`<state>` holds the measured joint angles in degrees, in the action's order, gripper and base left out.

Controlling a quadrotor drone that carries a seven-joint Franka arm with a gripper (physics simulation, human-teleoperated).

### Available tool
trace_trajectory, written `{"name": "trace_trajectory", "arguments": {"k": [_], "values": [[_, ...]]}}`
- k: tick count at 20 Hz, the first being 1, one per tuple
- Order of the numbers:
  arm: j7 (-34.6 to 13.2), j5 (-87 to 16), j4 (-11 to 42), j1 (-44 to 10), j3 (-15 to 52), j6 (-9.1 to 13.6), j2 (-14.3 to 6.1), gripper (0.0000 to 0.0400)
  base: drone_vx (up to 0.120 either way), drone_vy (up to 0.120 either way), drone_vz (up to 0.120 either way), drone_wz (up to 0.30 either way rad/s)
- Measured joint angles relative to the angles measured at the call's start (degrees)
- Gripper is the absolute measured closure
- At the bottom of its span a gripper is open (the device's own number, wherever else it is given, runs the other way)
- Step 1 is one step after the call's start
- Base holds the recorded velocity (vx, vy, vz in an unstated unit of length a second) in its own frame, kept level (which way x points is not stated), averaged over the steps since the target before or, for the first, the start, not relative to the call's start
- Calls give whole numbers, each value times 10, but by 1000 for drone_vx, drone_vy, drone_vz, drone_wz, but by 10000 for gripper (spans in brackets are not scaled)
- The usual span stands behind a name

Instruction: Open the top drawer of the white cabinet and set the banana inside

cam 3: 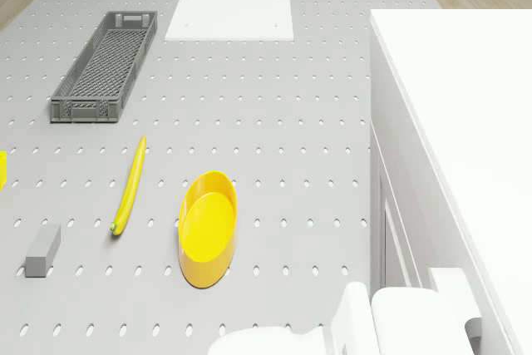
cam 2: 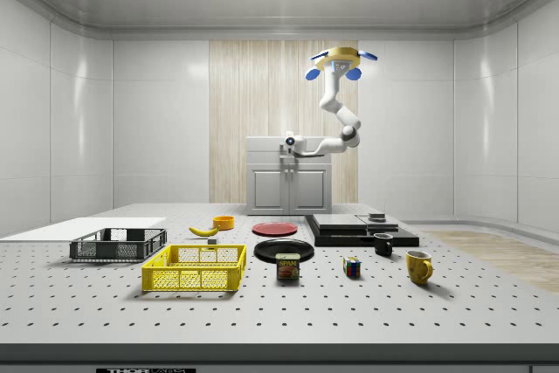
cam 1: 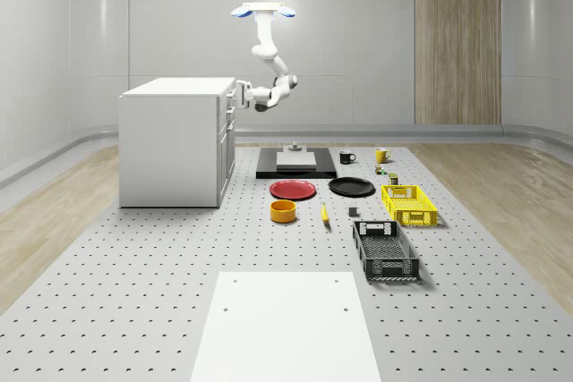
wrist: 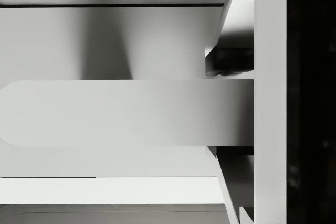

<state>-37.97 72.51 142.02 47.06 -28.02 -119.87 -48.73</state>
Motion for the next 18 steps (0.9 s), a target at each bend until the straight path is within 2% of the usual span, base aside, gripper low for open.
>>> {"name": "trace_trajectory", "arguments": {"k": [1,2,5,8,9,10,11,12,13,15,18], "values": [[-13,-6,-1,-3,0,3,-3,248,0,0,0,0],[25,-5,3,-5,-5,7,0,260,0,0,0,0],[14,-9,2,-16,-8,19,-5,277,0,0,0,0],[-12,-23,2,-26,-16,34,-11,269,0,0,0,0],[17,-23,7,-30,-23,40,-8,248,0,0,0,0],[44,-41,13,-34,-33,49,-4,134,0,0,0,0],[78,-87,27,-42,-58,71,11,0,0,0,0,0],[68,-90,29,-68,-87,133,30,105,0,0,0,0],[46,-102,12,-94,-98,169,28,147,0,0,0,0],[33,-88,9,-104,-84,165,17,205,0,0,0,0],[15,-78,2,-108,-73,159,3,252,0,0,0,0]]}}
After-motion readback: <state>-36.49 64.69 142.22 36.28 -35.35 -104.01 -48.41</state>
